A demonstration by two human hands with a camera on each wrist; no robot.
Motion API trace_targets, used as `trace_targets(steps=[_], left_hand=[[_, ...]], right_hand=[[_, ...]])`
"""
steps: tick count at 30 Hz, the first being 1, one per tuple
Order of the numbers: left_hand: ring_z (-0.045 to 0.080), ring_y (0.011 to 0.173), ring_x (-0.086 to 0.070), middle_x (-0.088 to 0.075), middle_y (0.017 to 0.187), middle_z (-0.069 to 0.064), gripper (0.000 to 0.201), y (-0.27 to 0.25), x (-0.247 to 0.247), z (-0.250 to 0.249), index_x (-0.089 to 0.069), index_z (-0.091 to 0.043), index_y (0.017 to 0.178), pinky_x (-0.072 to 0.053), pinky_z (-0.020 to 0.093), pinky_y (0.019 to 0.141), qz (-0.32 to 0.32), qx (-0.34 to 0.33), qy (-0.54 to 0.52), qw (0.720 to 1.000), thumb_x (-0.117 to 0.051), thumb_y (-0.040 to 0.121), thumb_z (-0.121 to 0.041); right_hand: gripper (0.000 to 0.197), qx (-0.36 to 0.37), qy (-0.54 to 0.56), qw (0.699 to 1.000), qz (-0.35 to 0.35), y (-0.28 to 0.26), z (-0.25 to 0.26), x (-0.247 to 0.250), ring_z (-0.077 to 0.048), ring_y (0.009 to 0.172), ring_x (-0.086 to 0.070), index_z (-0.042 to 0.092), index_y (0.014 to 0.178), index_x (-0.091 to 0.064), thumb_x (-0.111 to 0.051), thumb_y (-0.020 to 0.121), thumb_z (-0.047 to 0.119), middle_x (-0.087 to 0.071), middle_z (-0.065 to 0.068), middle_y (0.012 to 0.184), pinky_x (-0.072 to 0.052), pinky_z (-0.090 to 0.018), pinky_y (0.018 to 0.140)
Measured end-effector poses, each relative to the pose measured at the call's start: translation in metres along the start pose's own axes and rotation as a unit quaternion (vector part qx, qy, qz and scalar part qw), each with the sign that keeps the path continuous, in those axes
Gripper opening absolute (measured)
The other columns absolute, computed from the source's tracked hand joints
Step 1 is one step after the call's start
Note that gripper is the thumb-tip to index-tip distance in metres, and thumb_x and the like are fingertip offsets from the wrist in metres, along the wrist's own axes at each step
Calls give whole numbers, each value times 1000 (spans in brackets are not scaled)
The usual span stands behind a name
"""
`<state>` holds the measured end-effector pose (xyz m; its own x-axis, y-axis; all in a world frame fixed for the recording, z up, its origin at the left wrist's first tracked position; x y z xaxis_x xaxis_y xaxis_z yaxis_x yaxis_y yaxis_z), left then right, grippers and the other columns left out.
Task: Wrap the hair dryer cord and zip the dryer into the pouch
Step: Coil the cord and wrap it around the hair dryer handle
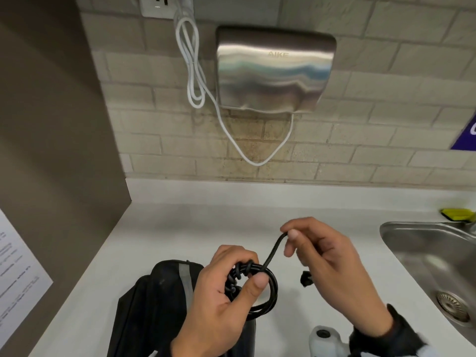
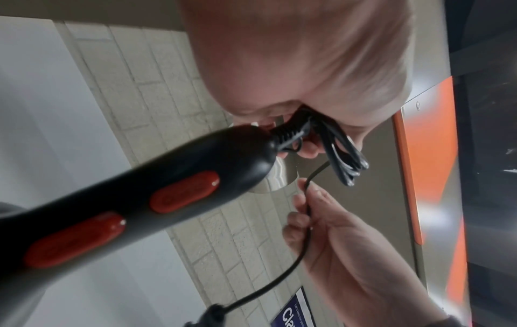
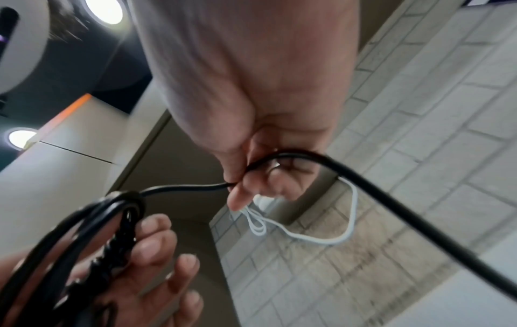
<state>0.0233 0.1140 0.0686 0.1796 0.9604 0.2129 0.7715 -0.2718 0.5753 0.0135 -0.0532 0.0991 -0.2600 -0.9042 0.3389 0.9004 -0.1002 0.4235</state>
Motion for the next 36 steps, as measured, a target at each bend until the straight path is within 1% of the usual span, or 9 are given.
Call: trace_targets(steps=[7,10,13,16,22,26,30,33,36], left_hand=[[12,69,-56,-58,85,-14,32,-5,8,6,-61,-36,89,-51,34,61,-37,13,-20,999,-52,85,-67],[11,69,-54,-57,84,-12,33,-5,12,6,-61,-36,89,-49,27,62,-53,16,-23,998,-52,85,-67],[10,72,-55,-57,82,-12,31,-6,13,5,-61,-36,89,-45,17,66,-64,15,-22,998,-53,85,-65],[12,73,-56,-58,83,-10,28,-7,14,6,-60,-37,90,-43,13,68,-74,26,-16,997,-53,86,-64],[20,88,-59,-59,91,-14,16,-7,18,-5,-58,-34,92,-44,19,75,-97,-10,48,994,-55,89,-49],[16,102,-66,-70,99,-9,31,-8,16,3,-63,-45,110,-50,22,84,-79,87,-35,992,-60,80,-52],[18,90,-70,-76,84,0,29,-6,17,6,-72,-37,100,-51,36,89,-74,151,-123,978,-72,73,-47],[17,87,-72,-78,82,4,16,-5,18,10,-78,-29,91,-51,33,88,-80,205,-168,961,-80,76,-35],[14,82,-73,-77,76,8,21,-7,16,11,-79,-22,88,-51,25,82,-74,246,-206,944,-74,69,-29]], right_hand=[[14,14,64,998,-20,-20,-17,-20,-11,64,-55,26,96,-71,-58,96,21,-63,9,75,-46,-26,60],[27,30,81,996,8,-30,-11,-30,-19,88,-61,27,102,-71,-55,90,46,-65,2,103,-45,-23,71],[48,54,45,997,39,-39,-3,-46,-12,75,-55,31,102,-69,-62,76,70,-62,3,103,-40,-19,65],[35,44,21,998,33,-44,-1,-54,-7,70,-52,33,91,-69,-77,67,58,-65,2,92,-38,-11,65],[16,-14,98,994,49,-45,-13,-56,-10,67,-44,20,83,-71,-70,76,34,-61,7,73,-38,-20,68],[12,-7,104,992,75,-42,-8,-54,-20,74,-47,19,81,-68,-69,79,31,-60,6,78,-43,-28,73],[11,-2,116,990,85,-39,-6,-50,-18,78,-47,19,83,-67,-68,82,29,-59,9,80,-43,-26,74],[6,2,92,993,77,-38,-4,-51,-16,79,-51,23,82,-69,-72,78,27,-63,9,80,-46,-42,72],[20,8,13,1000,-8,-41,-4,-44,-18,81,-59,32,81,-66,-76,63,29,-66,6,78,-46,-25,79]])
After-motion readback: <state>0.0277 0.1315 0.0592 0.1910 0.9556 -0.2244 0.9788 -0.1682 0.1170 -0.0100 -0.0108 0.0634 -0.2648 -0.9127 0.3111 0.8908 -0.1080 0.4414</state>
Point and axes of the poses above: each hand's wrist, its own y-axis towards the middle knuckle, its own x-axis out of the back of the hand, z = x × y, the point moved 9 cm from there along y, towards the middle knuckle
